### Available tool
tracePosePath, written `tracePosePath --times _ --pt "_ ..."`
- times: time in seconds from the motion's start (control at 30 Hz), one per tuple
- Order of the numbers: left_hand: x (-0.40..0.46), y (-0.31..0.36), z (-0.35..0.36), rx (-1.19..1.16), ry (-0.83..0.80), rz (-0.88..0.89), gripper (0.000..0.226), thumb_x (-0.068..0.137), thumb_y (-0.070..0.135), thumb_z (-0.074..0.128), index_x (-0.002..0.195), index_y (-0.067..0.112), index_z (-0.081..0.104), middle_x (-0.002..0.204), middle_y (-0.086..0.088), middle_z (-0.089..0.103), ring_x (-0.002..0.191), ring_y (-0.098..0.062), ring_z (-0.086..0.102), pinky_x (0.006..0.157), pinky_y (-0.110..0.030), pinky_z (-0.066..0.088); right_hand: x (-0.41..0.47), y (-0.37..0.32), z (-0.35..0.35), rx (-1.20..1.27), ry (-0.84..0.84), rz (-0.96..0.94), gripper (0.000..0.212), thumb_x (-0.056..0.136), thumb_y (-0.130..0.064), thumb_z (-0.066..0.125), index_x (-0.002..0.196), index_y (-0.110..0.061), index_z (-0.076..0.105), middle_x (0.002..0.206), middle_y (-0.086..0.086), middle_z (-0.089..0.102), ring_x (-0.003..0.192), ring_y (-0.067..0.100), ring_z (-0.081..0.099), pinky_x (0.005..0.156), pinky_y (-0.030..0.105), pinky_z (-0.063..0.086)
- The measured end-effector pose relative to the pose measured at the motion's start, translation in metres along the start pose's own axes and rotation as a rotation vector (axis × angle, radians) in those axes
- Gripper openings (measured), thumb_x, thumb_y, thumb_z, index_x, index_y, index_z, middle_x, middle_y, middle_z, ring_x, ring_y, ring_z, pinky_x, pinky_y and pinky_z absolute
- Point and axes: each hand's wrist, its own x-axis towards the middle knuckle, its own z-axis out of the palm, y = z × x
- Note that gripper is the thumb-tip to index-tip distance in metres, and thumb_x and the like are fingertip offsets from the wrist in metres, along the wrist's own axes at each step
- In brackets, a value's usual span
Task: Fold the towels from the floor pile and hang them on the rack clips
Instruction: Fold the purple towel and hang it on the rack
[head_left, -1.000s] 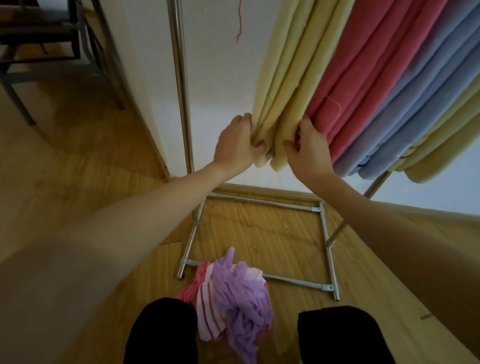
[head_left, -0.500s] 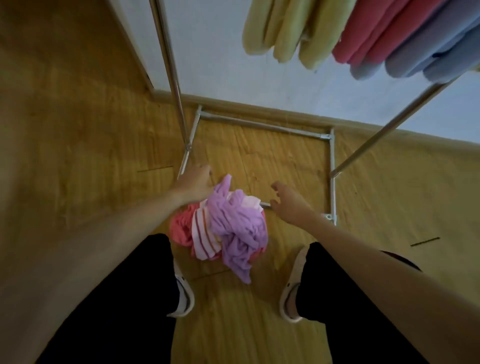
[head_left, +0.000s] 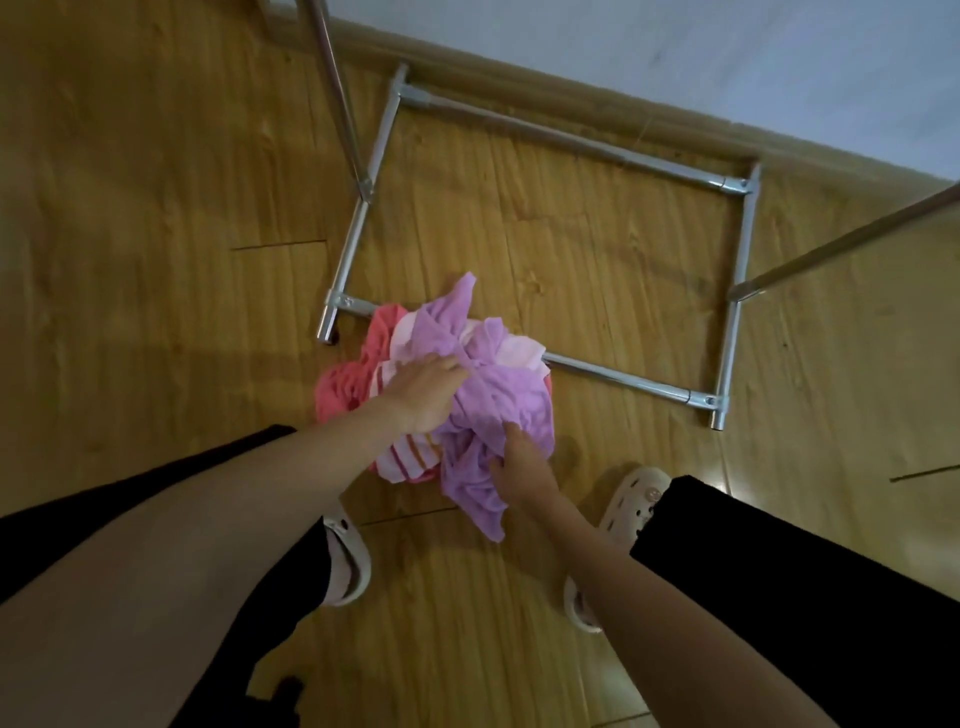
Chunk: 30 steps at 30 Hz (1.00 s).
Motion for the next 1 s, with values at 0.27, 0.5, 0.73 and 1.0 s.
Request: tracePosePath --times 0.27,0.5,0.73,1.0 --pt "0.031 -0.009 0.008 0.358 -0.105 0.107 0.055 0.096 0.014 0.043 0.147 0.021 0.028 0.149 0.0 0.036 0.136 -0.024 0.033 0.112 -0.039 0.023 0.025 0.01 0.012 0.143 0.125 0.005 0.028 0.087 -0.021 0.057 0.109 -0.003 0.055 0.096 0.013 0.067 0.087 0.028 0.061 0.074 0.041 0.051" --pt "0.014 -0.022 -0.016 0.55 -0.135 0.099 0.023 0.09 0.009 0.048 0.101 0.018 0.067 0.104 -0.003 0.067 0.106 -0.026 0.059 0.104 -0.039 0.032 0.021 -0.003 -0.023 0.095 -0.053 -0.103 0.019 0.085 -0.014 0.063 0.068 -0.009 0.056 0.061 -0.001 0.05 0.061 0.014 0.045 0.054 0.025 0.03" --pt "-0.043 -0.033 -0.067 0.769 -0.161 -0.038 0.021 0.09 0.011 0.05 0.1 0.019 0.067 0.105 0.001 0.069 0.106 -0.021 0.061 0.107 -0.037 0.033 -0.03 -0.01 -0.098 -0.294 -0.273 -0.132 0.006 0.08 -0.01 0.064 0.084 -0.007 0.068 0.077 0.003 0.053 0.076 0.018 0.049 0.062 0.023 0.033" --pt "-0.102 -0.005 -0.123 -0.215 0.286 -0.197 0.023 0.092 0.027 0.058 0.084 0.005 0.056 0.078 -0.013 0.061 0.079 -0.031 0.059 0.064 -0.034 0.039 -0.103 -0.014 -0.138 -0.291 -0.162 -0.016 0.016 0.08 -0.007 0.054 0.085 0.002 0.066 0.075 0.009 0.057 0.073 0.021 0.052 0.057 0.025 0.035"
